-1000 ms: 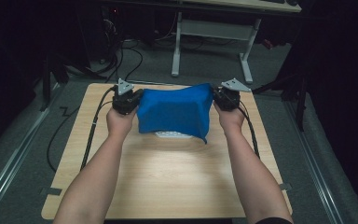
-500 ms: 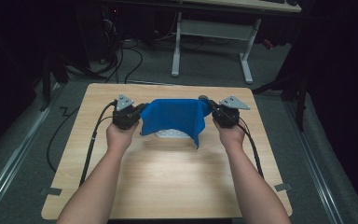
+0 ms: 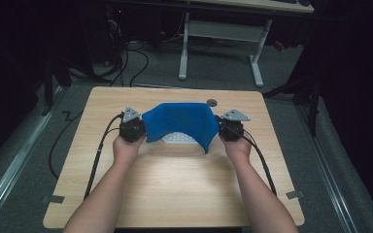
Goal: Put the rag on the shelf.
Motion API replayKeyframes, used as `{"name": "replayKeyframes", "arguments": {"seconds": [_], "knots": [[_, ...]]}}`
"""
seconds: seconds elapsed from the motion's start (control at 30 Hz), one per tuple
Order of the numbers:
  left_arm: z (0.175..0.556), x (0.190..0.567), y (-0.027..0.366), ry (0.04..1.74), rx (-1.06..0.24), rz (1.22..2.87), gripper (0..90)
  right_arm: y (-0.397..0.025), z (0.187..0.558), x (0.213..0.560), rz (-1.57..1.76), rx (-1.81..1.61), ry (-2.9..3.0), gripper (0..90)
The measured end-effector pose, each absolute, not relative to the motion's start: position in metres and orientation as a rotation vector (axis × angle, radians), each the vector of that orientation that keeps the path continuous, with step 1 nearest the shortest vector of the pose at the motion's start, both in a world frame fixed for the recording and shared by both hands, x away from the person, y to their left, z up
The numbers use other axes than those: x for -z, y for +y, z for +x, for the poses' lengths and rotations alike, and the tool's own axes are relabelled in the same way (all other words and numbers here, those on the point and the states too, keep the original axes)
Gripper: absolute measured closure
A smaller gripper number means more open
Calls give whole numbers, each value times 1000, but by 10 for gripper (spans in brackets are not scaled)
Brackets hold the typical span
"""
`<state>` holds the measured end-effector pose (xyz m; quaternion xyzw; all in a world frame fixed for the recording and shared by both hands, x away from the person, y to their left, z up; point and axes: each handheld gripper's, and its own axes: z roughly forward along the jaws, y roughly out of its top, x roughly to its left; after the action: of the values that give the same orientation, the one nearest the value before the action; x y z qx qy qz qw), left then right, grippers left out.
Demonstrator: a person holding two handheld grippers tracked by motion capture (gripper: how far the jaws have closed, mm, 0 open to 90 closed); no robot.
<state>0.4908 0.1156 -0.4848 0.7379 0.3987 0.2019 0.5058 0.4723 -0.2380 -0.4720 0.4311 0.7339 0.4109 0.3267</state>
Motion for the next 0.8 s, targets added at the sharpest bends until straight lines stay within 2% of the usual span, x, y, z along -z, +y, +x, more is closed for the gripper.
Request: {"name": "replayKeyframes", "arguments": {"seconds": [0.8], "knots": [[485, 503, 116, 974, -425, 1789, 875, -246, 477, 507, 1233, -1089, 1937, 883]]}}
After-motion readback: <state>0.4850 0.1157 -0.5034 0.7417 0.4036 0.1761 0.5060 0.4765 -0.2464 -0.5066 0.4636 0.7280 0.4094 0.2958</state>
